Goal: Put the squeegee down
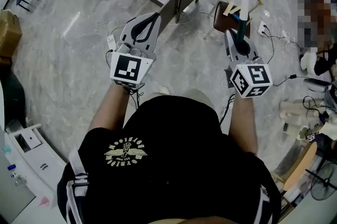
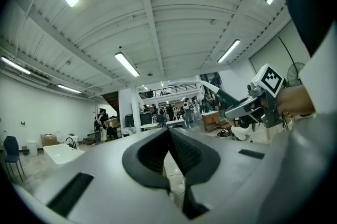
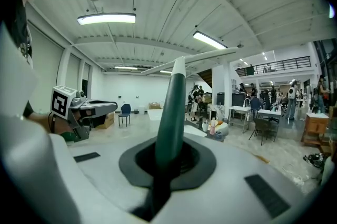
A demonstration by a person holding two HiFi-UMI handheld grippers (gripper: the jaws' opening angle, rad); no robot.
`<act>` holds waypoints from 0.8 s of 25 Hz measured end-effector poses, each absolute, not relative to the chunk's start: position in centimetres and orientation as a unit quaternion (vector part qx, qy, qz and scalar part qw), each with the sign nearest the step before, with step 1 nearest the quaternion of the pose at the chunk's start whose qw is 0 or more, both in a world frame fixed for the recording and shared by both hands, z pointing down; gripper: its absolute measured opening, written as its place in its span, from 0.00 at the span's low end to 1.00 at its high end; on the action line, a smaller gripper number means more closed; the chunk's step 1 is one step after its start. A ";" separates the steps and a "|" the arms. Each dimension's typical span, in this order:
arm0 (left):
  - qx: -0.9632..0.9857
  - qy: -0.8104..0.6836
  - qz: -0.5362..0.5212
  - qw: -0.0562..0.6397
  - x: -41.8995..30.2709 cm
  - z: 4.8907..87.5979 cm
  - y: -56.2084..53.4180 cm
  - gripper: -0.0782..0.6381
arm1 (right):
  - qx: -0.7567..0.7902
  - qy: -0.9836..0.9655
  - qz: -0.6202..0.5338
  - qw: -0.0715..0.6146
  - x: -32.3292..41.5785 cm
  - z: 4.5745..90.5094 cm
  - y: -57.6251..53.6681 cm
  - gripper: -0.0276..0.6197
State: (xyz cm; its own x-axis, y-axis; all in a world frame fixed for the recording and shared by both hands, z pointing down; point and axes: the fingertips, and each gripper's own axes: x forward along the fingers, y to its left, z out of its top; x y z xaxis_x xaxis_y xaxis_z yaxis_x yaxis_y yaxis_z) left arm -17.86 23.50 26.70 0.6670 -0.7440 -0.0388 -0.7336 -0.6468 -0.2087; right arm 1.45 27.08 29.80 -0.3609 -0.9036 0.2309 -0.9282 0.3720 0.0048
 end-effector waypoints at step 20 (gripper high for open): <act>-0.898 0.427 -0.058 0.092 -14.5 28.2 11.6 0.14 | 0.543 -0.831 0.071 0.098 5.0 31.6 14.2 0.09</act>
